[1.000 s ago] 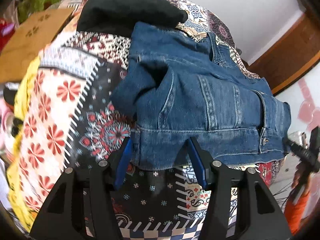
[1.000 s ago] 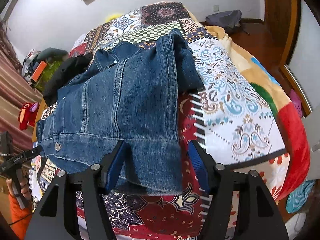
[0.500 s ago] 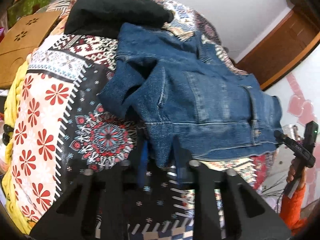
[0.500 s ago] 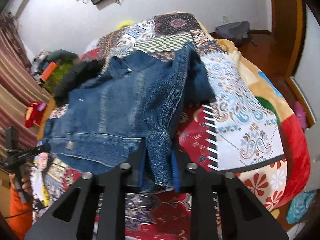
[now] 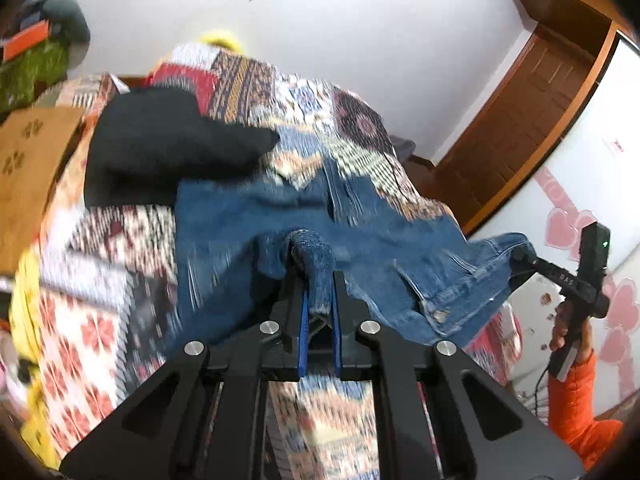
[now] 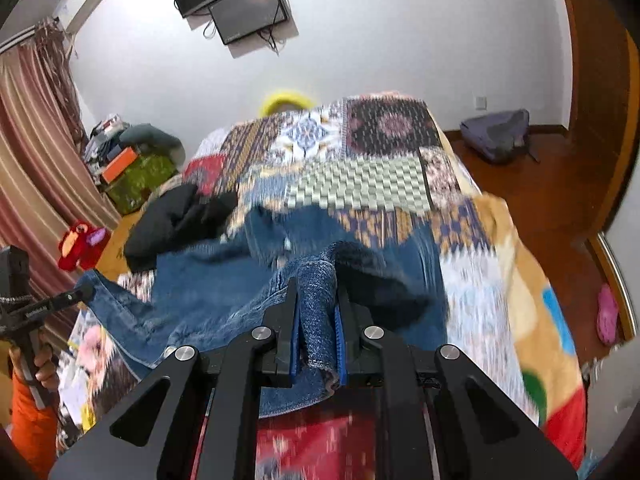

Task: Fold large clothes

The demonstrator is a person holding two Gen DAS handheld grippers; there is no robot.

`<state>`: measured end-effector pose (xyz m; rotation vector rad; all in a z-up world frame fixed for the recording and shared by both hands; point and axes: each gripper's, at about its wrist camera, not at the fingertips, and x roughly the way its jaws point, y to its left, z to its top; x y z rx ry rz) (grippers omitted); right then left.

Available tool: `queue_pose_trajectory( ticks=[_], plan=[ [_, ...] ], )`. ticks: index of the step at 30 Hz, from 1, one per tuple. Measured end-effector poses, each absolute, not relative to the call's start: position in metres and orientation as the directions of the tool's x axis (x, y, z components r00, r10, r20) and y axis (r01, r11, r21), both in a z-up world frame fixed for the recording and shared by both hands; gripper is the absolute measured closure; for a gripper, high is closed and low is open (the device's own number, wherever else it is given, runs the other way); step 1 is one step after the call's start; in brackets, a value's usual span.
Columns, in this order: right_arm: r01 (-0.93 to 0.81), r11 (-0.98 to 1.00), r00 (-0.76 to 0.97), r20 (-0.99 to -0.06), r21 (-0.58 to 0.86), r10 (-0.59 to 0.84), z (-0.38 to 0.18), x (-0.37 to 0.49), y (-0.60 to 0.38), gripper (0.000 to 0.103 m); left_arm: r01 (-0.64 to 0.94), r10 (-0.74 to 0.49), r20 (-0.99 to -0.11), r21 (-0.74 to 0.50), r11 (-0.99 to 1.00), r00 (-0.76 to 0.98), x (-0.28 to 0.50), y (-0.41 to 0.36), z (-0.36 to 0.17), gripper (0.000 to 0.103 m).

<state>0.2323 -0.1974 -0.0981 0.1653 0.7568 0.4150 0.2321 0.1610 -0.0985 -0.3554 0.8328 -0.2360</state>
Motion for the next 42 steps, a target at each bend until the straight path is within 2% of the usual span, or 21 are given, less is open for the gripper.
queue_pose_trajectory(
  ticks=[4,8,12,16,18,20,25,29,34,37,39,42],
  plan=[
    [-0.269,0.916,0.682,-0.613,0.296,0.399,-0.095,0.271,-0.192,0.091,0.012,-0.282,-0.685,-0.370,0.929,0.671,0.273,0.169,-0.095,0.095],
    [-0.195,0.935,0.669,-0.658,0.296,0.347,-0.120,0.310,-0.187,0.091,-0.083,-0.218,-0.710,-0.363,0.928,0.670,0.316,0.187,-0.110,0.095],
    [-0.151,0.947,0.608,-0.729,0.283,0.315,-0.151,0.337,-0.182,0.091,-0.167,-0.105,-0.771,-0.266,0.949,0.628,0.349,0.194,-0.141,0.095],
    [-0.119,0.965,0.571,-0.779,0.234,0.259,-0.170,0.346,-0.181,0.085,-0.228,0.019,-0.814,-0.140,0.963,0.580,0.366,0.197,-0.167,0.095],
    [-0.101,0.978,0.580,-0.788,0.184,0.209,-0.167,0.345,-0.182,0.081,-0.230,-0.006,-0.824,-0.165,0.959,0.566,0.372,0.204,-0.175,0.095],
    [-0.090,0.982,0.592,-0.785,0.164,0.185,-0.155,0.342,-0.189,0.071,-0.226,-0.021,-0.827,-0.178,0.958,0.561,0.372,0.208,-0.177,0.095],
    [-0.112,0.973,0.639,-0.735,0.202,0.226,-0.124,0.327,-0.197,0.057,-0.161,-0.039,-0.811,-0.163,0.973,0.584,0.360,0.200,-0.158,0.095],
    [-0.233,0.949,0.602,-0.735,0.212,0.312,-0.110,0.302,-0.186,0.056,-0.080,-0.076,-0.806,-0.152,0.985,0.587,0.341,0.183,-0.142,0.093],
    [-0.326,0.933,0.561,-0.762,0.155,0.323,-0.118,0.275,-0.165,0.050,0.039,-0.088,-0.823,-0.080,0.996,0.562,0.313,0.153,-0.140,0.092],
    [-0.363,0.919,0.510,-0.792,0.157,0.337,-0.135,0.269,-0.151,0.048,0.084,-0.106,-0.839,-0.072,0.994,0.534,0.302,0.137,-0.151,0.086],
    [-0.396,0.904,0.457,-0.819,0.164,0.348,-0.150,0.268,-0.139,0.048,0.102,-0.137,-0.857,-0.099,0.990,0.496,0.299,0.129,-0.164,0.078],
    [-0.453,0.878,0.372,-0.862,0.156,0.345,-0.169,0.270,-0.118,0.048,0.117,-0.164,-0.887,-0.125,0.985,0.432,0.302,0.119,-0.186,0.078]
  ],
)
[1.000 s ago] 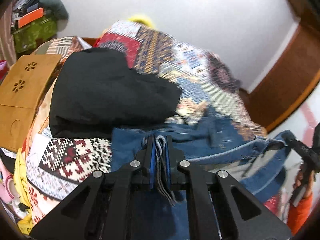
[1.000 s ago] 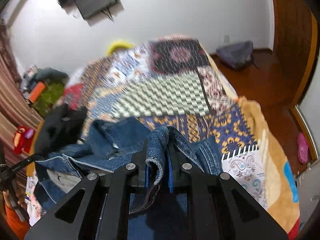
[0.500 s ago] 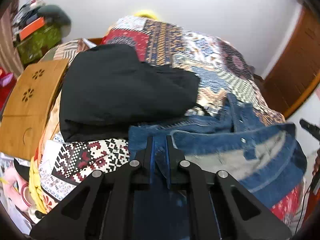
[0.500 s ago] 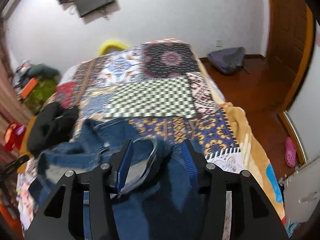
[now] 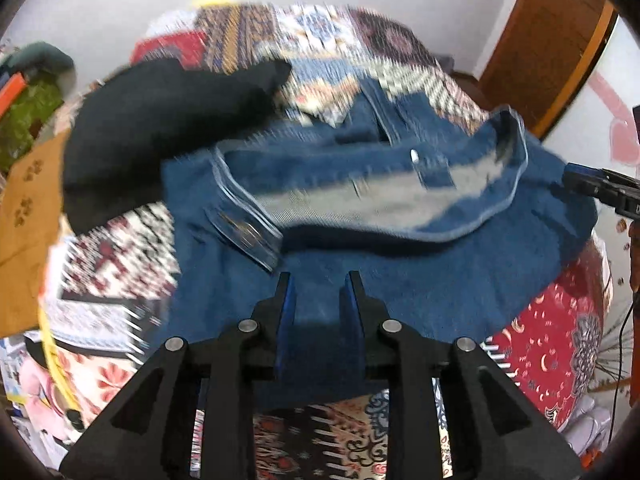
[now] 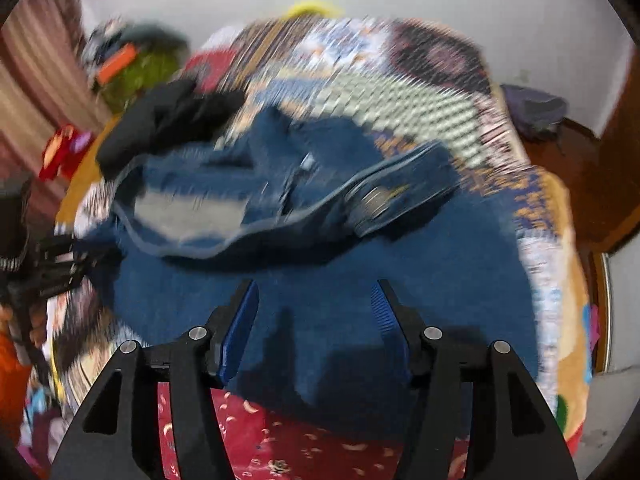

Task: Fold large clothes

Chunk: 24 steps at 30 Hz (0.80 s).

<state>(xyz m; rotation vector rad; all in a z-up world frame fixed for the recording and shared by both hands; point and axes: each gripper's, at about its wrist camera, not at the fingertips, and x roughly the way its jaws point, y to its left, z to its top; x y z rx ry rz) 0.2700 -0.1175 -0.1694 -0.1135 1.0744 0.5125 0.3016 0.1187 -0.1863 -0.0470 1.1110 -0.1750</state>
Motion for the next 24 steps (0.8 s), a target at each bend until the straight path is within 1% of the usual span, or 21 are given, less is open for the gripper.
queue_pose_trajectory(
  ticks=[2,4,6,8,9,12,14,15,16,19,22,24],
  plan=[
    [-0.500,0.851,0.294,-0.893,0.159,0.339,-0.186,0.276,-0.100,0.048,0.127,-0.175,-0.900,-0.135,0.983,0.399,0.307,0.113,-0.197,0.078],
    [-0.518,0.840,0.255,-0.908,0.161,0.331,-0.196,0.283,-0.090,0.048,0.134,-0.169,-0.906,-0.126,0.983,0.388,0.316,0.109,-0.202,0.078],
    [-0.518,0.839,0.230,-0.918,0.167,0.324,-0.202,0.297,-0.080,0.048,0.133,-0.169,-0.907,-0.126,0.983,0.386,0.330,0.110,-0.204,0.075],
    [-0.475,0.854,0.199,-0.920,0.211,0.338,-0.205,0.320,-0.075,0.048,0.111,-0.155,-0.914,-0.122,0.986,0.375,0.353,0.114,-0.207,0.075],
    [-0.451,0.866,0.208,-0.918,0.216,0.338,-0.203,0.325,-0.074,0.048,0.095,-0.143,-0.916,-0.115,0.989,0.375,0.364,0.117,-0.208,0.075],
    [-0.335,0.927,0.349,-0.891,0.170,0.289,-0.187,0.349,-0.081,0.048,0.031,-0.057,-0.905,-0.049,0.998,0.423,0.391,0.127,-0.199,0.075],
    [-0.271,0.952,0.454,-0.852,0.144,0.258,-0.171,0.355,-0.089,0.048,-0.024,-0.037,-0.884,-0.055,0.998,0.467,0.404,0.134,-0.187,0.075],
    [-0.265,0.953,0.468,-0.844,0.150,0.263,-0.167,0.355,-0.090,0.048,-0.052,-0.009,-0.870,-0.040,0.998,0.494,0.407,0.136,-0.180,0.075],
    [-0.265,0.950,0.476,-0.835,0.163,0.276,-0.162,0.354,-0.091,0.048,-0.067,0.014,-0.857,-0.024,0.997,0.516,0.407,0.137,-0.174,0.075],
    [-0.300,0.937,0.475,-0.825,0.177,0.308,-0.156,0.343,-0.090,0.048,-0.082,0.030,-0.829,-0.019,0.996,0.558,0.403,0.136,-0.160,0.075],
    [-0.347,0.929,0.481,-0.826,0.128,0.294,-0.156,0.325,-0.080,0.048,-0.057,0.045,-0.817,0.015,0.998,0.575,0.391,0.129,-0.154,0.073],
    [-0.386,0.917,0.475,-0.831,0.101,0.291,-0.157,0.314,-0.074,0.048,-0.031,0.030,-0.820,0.014,0.999,0.572,0.381,0.125,-0.154,0.068]
  ],
)
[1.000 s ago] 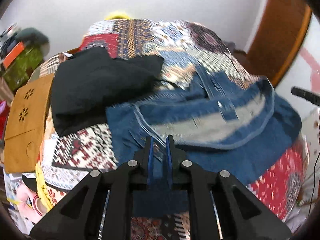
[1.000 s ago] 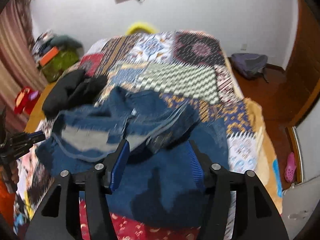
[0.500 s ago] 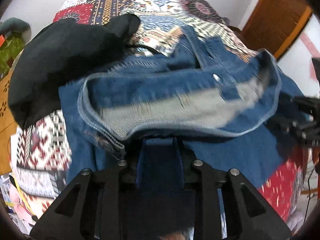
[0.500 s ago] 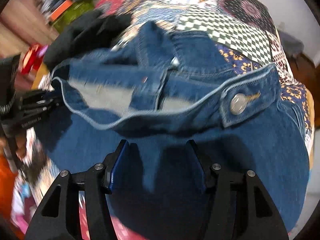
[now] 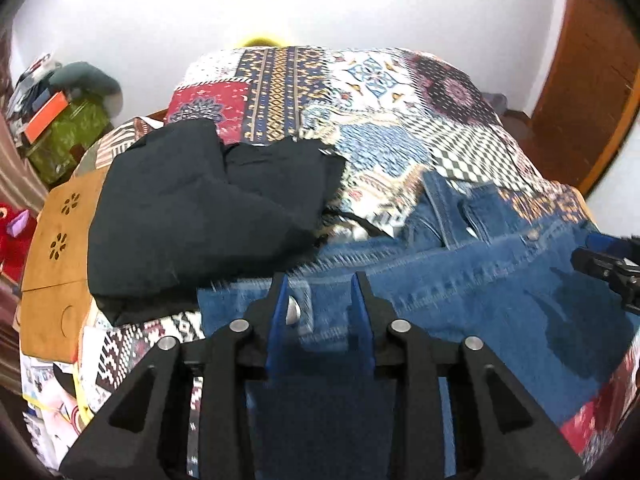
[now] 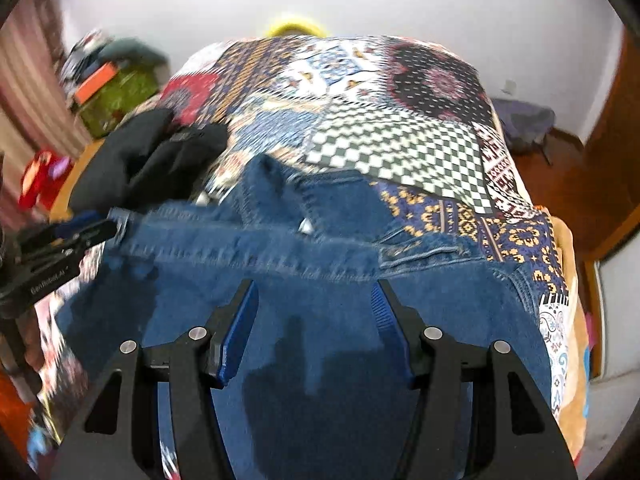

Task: Fold large clothes

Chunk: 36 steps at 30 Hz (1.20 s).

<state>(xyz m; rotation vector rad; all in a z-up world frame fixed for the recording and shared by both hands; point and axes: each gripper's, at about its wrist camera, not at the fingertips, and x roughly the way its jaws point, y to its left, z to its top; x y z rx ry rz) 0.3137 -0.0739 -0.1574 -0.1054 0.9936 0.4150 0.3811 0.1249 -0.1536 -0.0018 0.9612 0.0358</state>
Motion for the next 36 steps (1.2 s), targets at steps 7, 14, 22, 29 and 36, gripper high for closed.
queue_pose_trajectory(
  ticks=[7,14,22,29,36],
  plan=[
    [-0.472,0.879,0.395,-0.874,0.072,0.284,-0.177,0.280,-0.056,0.048,0.054,-0.012,-0.840,0.020,0.998,0.543,0.344,0.101,-0.165,0.053],
    [-0.530,0.847,0.340,-0.921,-0.022,0.189,-0.209,0.262,-0.040,0.047,0.075,-0.044,-0.881,-0.010,0.997,0.471,0.323,0.086,-0.194,0.049],
    [-0.505,0.858,0.419,-0.896,-0.096,0.146,-0.197,0.248,-0.068,0.034,0.054,-0.028,-0.882,-0.003,0.999,0.471,0.297,0.100,-0.211,0.033],
    [-0.413,0.910,0.451,-0.876,-0.038,0.168,-0.181,0.242,-0.113,0.028,-0.071,0.032,-0.874,-0.003,0.997,0.484,0.278,0.138,-0.205,0.025],
    [-0.301,0.946,0.541,-0.838,-0.116,0.069,-0.168,0.238,-0.144,0.028,-0.233,0.079,-0.871,-0.042,0.972,0.485,0.259,0.186,-0.204,0.024]
  ],
)
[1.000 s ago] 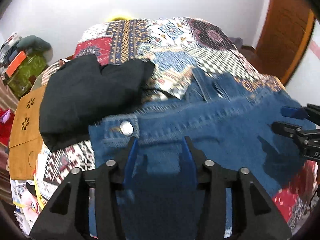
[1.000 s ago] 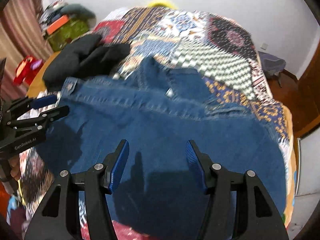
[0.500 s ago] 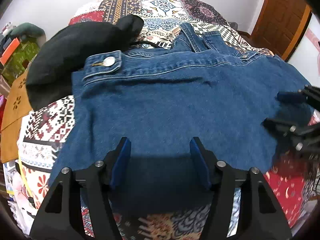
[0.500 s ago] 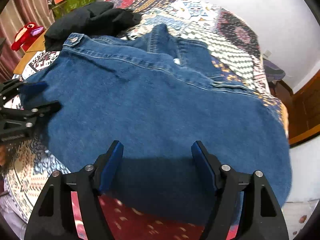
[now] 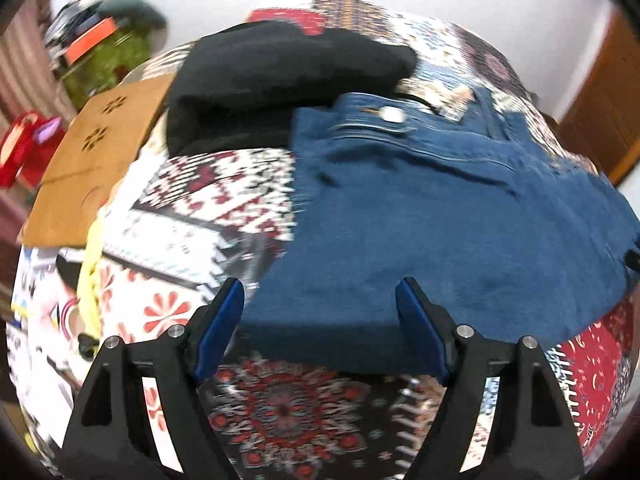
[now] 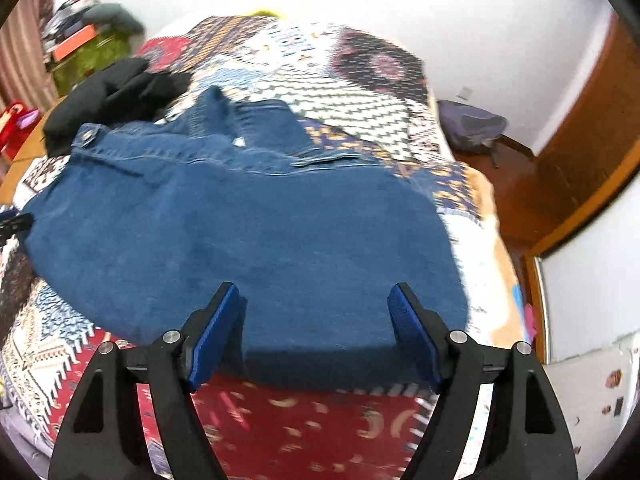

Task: Fold large clothes

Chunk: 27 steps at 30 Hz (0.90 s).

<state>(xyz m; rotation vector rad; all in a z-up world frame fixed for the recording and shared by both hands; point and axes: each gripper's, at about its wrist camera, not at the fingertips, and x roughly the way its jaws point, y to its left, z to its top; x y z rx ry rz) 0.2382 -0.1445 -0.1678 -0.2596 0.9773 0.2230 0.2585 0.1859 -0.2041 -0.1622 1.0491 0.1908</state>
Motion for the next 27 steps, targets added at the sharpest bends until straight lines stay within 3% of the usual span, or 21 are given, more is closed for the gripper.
queue_pose_trajectory(
  ticks=[7,12,19,23,27],
  plan=[
    [-0.173,0.985,0.544,-0.835,-0.011,0.086,-0.162,0.240,-0.187,0.028,-0.428,0.130,-0.873,-0.096,0.899,0.469,0.238,0.227,-0.206,0.024],
    [-0.131,0.989,0.559,-0.818,0.075,0.136,-0.152,0.241,-0.191,0.028,-0.495,0.087,-0.871,-0.190,0.848,0.483,0.217,0.240,-0.204,0.025],
    [-0.188,0.976,0.587,-0.784,0.109,0.201,-0.137,0.236,-0.163,0.028,-0.428,-0.224,-0.835,-0.465,0.775,0.502,0.213,0.232,-0.219,0.024],
    [-0.270,0.958,0.555,-0.797,0.097,0.237,-0.143,0.232,-0.138,0.028,-0.397,-0.351,-0.807,-0.552,0.733,0.475,0.223,0.216,-0.234,0.024],
    [-0.323,0.945,0.532,-0.816,0.050,0.226,-0.156,0.227,-0.116,0.028,-0.390,-0.491,-0.720,-0.686,0.615,0.491,0.234,0.209,-0.248,0.024]
  ],
)
